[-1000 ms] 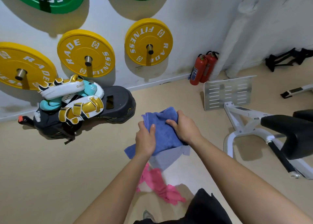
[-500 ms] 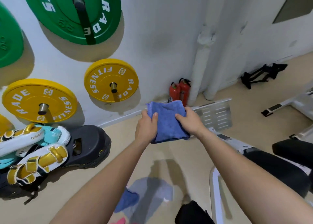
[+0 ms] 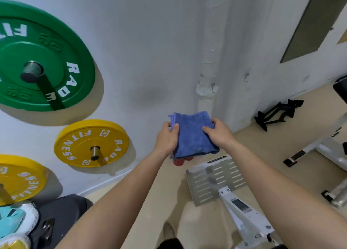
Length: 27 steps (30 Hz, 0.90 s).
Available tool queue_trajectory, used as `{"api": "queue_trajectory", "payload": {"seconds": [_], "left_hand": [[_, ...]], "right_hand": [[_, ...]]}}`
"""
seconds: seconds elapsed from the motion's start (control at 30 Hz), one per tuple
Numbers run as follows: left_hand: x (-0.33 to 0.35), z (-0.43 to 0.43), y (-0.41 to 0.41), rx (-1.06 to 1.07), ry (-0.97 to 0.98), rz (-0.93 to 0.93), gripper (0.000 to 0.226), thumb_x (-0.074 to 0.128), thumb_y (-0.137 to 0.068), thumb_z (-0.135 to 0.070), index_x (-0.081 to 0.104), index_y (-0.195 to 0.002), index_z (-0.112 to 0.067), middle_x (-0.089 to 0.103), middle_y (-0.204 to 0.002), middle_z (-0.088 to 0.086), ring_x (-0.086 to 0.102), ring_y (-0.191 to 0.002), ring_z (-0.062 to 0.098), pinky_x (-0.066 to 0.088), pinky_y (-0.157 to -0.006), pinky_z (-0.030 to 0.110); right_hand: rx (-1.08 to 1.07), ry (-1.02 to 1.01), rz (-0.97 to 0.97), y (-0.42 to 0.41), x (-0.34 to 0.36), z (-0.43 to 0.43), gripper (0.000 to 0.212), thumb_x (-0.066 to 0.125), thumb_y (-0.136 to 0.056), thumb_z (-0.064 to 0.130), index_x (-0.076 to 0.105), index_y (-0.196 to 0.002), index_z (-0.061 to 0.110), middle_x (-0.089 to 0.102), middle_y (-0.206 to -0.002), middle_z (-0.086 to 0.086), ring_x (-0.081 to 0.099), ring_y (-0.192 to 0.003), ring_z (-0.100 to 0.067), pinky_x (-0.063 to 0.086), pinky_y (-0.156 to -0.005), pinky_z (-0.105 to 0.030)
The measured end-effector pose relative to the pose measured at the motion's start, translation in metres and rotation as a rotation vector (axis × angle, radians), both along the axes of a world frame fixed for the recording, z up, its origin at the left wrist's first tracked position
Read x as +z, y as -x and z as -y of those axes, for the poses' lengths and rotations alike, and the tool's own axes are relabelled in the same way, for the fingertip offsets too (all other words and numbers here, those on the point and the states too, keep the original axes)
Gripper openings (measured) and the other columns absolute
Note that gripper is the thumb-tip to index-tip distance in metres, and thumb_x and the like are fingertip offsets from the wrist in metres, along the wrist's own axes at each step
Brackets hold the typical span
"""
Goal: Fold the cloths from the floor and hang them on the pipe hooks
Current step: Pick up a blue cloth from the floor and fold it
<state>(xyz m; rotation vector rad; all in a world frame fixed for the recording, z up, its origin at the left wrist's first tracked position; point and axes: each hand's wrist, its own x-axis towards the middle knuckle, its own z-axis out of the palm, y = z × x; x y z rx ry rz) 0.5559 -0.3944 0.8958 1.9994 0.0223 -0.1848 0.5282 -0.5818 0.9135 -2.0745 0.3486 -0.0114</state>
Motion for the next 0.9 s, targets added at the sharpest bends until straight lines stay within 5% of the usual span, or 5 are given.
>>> {"api": "queue_trajectory", "payload": {"seconds": [0.17,0.33,0.53,0.8,0.9], "left_hand": [[-0.005,0.045,-0.112,-0.045,0.062,-0.046,0.018,0.049,-0.097,-0.037,0.057,-0.102,-0.021,0.065,-0.097,0.001,0.066,-0.092,0.026,0.056,-0.086,0.049],[-0.028,0.085,-0.213,-0.123,0.068,-0.055,0.008,0.056,-0.096,-0.025,0.064,-0.098,-0.028,0.072,-0.094,0.015,0.069,-0.089,0.034,0.056,-0.085,0.05],[-0.062,0.144,-0.302,-0.132,0.096,-0.101,0.016,0.057,-0.096,-0.02,0.067,-0.109,-0.02,0.067,-0.078,0.002,0.064,-0.077,0.02,0.053,-0.074,0.031],[-0.108,0.24,-0.395,0.079,0.119,-0.111,0.013,0.056,-0.097,-0.017,0.062,-0.109,-0.019,0.059,-0.082,-0.012,0.055,-0.071,0.0,0.043,-0.06,0.012],[-0.124,0.262,-0.419,0.222,0.181,-0.15,0.011,0.06,-0.096,-0.021,0.059,-0.106,-0.024,0.062,-0.087,-0.007,0.063,-0.074,0.011,0.054,-0.061,0.018]], "right_hand": [[-0.073,0.034,0.005,-0.098,-0.009,0.045,0.013,0.054,-0.093,0.02,0.057,-0.105,0.013,0.061,-0.092,0.001,0.056,-0.079,-0.015,0.04,-0.06,-0.023],[-0.131,0.122,-0.038,-0.193,-0.025,0.084,0.016,0.053,-0.094,0.02,0.054,-0.109,0.016,0.058,-0.098,0.001,0.056,-0.09,-0.021,0.041,-0.076,-0.03],[-0.18,0.174,-0.098,-0.281,-0.06,0.145,0.014,0.058,-0.092,0.018,0.054,-0.105,0.014,0.062,-0.096,-0.002,0.059,-0.09,-0.025,0.042,-0.075,-0.032],[-0.11,0.188,-0.105,-0.404,-0.114,0.243,0.018,0.06,-0.09,0.016,0.056,-0.106,0.008,0.062,-0.095,-0.005,0.057,-0.084,-0.025,0.04,-0.073,-0.031],[-0.073,0.164,-0.075,-0.449,-0.13,0.266,0.012,0.06,-0.091,0.017,0.058,-0.101,0.011,0.065,-0.091,-0.004,0.059,-0.081,-0.025,0.041,-0.072,-0.03]]}}
